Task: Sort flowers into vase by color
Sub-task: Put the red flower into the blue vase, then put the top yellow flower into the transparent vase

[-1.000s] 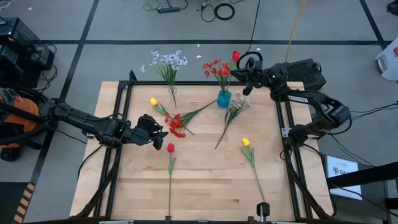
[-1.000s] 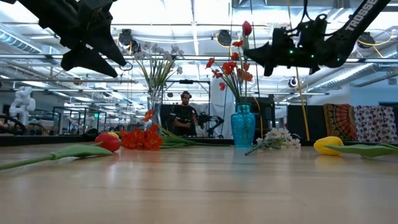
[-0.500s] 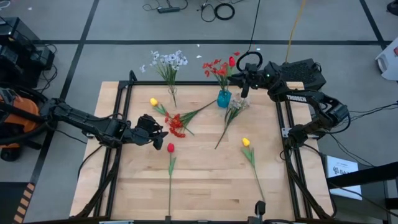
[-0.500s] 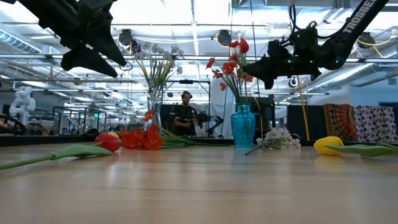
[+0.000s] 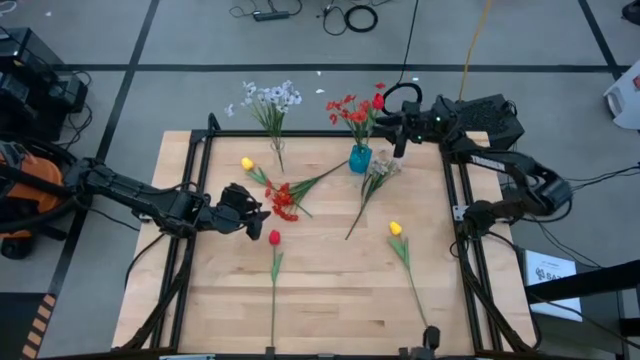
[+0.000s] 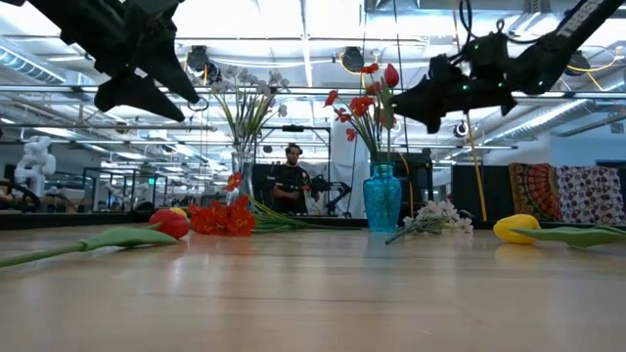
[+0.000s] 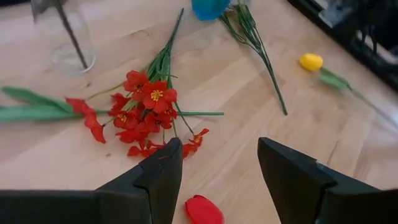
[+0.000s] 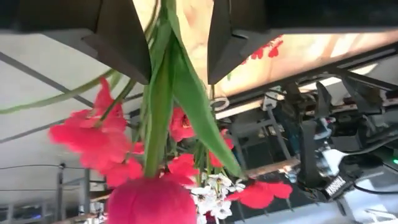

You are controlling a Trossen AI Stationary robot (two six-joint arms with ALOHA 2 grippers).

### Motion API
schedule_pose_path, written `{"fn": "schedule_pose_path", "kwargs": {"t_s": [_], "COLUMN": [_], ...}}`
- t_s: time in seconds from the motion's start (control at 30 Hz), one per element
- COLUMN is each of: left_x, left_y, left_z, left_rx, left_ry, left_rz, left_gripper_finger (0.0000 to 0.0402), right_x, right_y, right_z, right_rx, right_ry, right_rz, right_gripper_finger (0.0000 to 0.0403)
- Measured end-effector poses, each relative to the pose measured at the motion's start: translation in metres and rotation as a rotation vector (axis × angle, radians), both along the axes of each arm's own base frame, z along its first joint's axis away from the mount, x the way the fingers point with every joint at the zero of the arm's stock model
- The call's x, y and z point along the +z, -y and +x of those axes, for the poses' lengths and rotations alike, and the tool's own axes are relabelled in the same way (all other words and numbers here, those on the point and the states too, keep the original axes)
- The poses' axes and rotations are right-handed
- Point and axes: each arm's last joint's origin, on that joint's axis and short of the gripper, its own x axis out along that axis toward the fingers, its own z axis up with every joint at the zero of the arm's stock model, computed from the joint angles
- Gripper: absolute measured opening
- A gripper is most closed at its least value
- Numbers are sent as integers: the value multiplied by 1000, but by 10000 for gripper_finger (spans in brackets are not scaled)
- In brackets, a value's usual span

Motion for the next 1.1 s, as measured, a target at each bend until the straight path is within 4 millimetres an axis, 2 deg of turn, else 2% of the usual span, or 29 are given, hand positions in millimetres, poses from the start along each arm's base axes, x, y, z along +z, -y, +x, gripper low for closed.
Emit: {"fn": "schedule_pose_path", "kwargs": {"t_s": [0.3, 0.47, 0.6, 0.93, 1.1], "left_x": [1, -2, -8, -24, -34], "left_y": [-1, -10, -22, -59, -87], "left_z": [3, 8, 14, 30, 28], "left_rx": [98, 284, 402, 537, 687], "left_ry": [57, 133, 144, 85, 79], "left_rz": [-3, -84, -141, -229, -407], "left_gripper_finger": [214, 214, 214, 214, 214], "right_x": [20, 24, 25, 15, 10], "right_y": [-31, -52, -69, -100, -105], "right_z": [-27, -42, -50, -62, -63], "right_rx": [-143, -208, -226, -224, -208], "right_ry": [-153, -223, -282, -418, -473], "right_rz": [1, 97, 150, 350, 403], "right_gripper_finger": [153, 153, 145, 96, 70]}}
